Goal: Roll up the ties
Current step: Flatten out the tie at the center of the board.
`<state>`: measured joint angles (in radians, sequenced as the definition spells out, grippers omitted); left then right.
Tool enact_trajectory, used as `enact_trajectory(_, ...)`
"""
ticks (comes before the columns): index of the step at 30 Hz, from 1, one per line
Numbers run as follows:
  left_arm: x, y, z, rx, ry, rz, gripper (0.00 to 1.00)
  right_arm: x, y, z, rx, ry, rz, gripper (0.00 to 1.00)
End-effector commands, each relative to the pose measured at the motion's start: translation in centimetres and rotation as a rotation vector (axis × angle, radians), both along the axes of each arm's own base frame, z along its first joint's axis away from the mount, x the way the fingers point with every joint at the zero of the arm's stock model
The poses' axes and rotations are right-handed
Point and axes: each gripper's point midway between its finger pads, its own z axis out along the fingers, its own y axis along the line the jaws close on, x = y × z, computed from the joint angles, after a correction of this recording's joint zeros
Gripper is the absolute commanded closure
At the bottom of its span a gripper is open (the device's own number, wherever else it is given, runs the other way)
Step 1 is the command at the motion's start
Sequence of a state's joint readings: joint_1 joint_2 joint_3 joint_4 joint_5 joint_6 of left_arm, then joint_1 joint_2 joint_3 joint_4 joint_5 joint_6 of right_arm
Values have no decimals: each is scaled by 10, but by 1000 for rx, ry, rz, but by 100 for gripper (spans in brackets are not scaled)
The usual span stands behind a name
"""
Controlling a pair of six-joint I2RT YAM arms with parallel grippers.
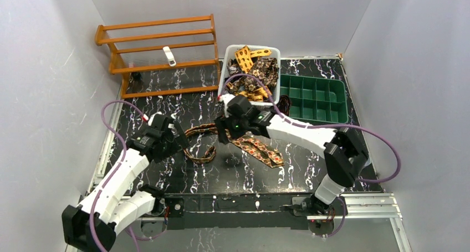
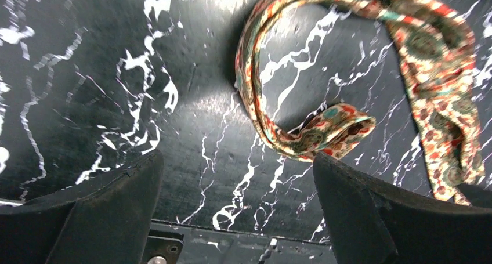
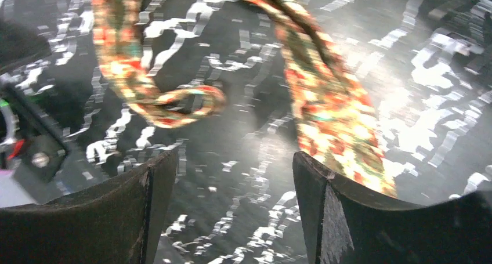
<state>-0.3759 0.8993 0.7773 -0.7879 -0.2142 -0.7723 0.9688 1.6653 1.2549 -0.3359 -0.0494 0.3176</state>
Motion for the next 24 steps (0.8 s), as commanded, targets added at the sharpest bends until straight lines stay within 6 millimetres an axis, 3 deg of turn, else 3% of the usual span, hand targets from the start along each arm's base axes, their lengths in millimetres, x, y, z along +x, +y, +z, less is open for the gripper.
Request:
enact_trajectory(1,-9,-23,-28,-114,103,-5,2,33,-53,-21,-63,-13,-87,18)
enact_trajectory(5,-7,-32,-45,-149,142,-1,2,39,-49,-30,-49,6,-8,17)
enact_trajectory(10,-9,-34,-60,-141,175,-13,3,66,-46,-47,-105,-30,20,17)
enact_trajectory(20,-11,-30,-80,-90,221,-46,15,89,-30,-57,-109,-128,124,14)
enact_trajectory(24,-12,-28,-89,-74,242,-59,25,88,-21,-67,-87,-113,181,15)
